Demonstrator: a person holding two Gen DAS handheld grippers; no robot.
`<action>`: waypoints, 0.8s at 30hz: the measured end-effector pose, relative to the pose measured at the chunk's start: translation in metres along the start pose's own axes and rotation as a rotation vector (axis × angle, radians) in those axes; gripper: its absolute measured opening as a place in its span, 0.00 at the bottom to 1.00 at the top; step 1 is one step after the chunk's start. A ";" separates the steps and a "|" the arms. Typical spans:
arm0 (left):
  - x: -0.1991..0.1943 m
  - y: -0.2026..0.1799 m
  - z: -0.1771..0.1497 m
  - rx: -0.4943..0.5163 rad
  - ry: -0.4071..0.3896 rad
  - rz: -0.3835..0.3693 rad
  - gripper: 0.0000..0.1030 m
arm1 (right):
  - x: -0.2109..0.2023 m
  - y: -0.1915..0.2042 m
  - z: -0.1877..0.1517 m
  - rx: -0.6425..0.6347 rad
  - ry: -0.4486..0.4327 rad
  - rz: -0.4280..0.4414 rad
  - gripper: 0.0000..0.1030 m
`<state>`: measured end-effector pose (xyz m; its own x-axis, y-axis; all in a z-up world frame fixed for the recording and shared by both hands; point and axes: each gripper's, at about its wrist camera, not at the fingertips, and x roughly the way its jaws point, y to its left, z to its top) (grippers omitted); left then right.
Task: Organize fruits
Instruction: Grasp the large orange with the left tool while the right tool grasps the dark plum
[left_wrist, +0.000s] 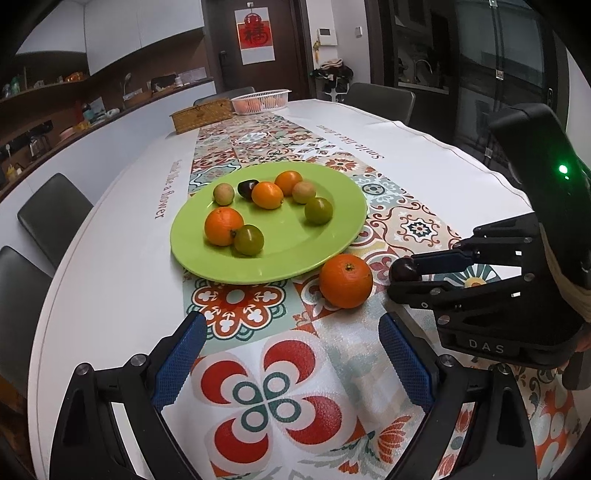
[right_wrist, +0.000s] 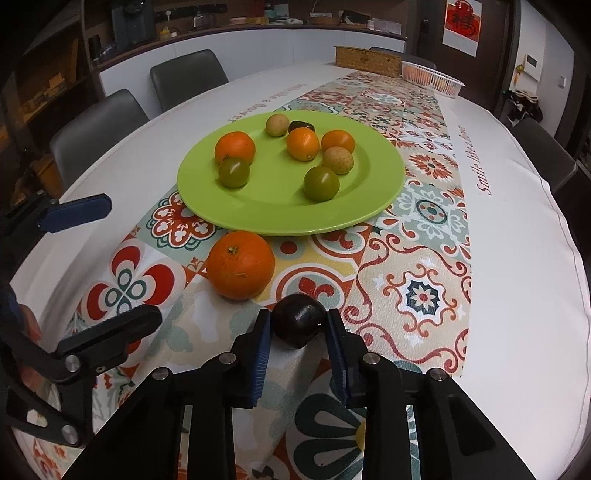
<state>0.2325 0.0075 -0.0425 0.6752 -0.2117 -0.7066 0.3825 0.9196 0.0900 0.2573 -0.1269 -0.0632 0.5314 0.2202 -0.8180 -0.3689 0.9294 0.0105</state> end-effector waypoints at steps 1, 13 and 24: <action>0.001 0.000 0.001 -0.005 0.003 -0.005 0.92 | -0.001 -0.001 -0.001 0.005 -0.004 -0.004 0.29; 0.025 -0.010 0.016 -0.105 0.049 -0.094 0.74 | -0.023 -0.028 -0.005 0.116 -0.058 -0.024 0.29; 0.053 -0.023 0.027 -0.117 0.115 -0.103 0.50 | -0.028 -0.042 -0.009 0.139 -0.064 -0.034 0.29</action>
<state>0.2765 -0.0338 -0.0628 0.5573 -0.2740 -0.7838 0.3655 0.9286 -0.0647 0.2509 -0.1749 -0.0458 0.5909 0.2024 -0.7810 -0.2432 0.9677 0.0668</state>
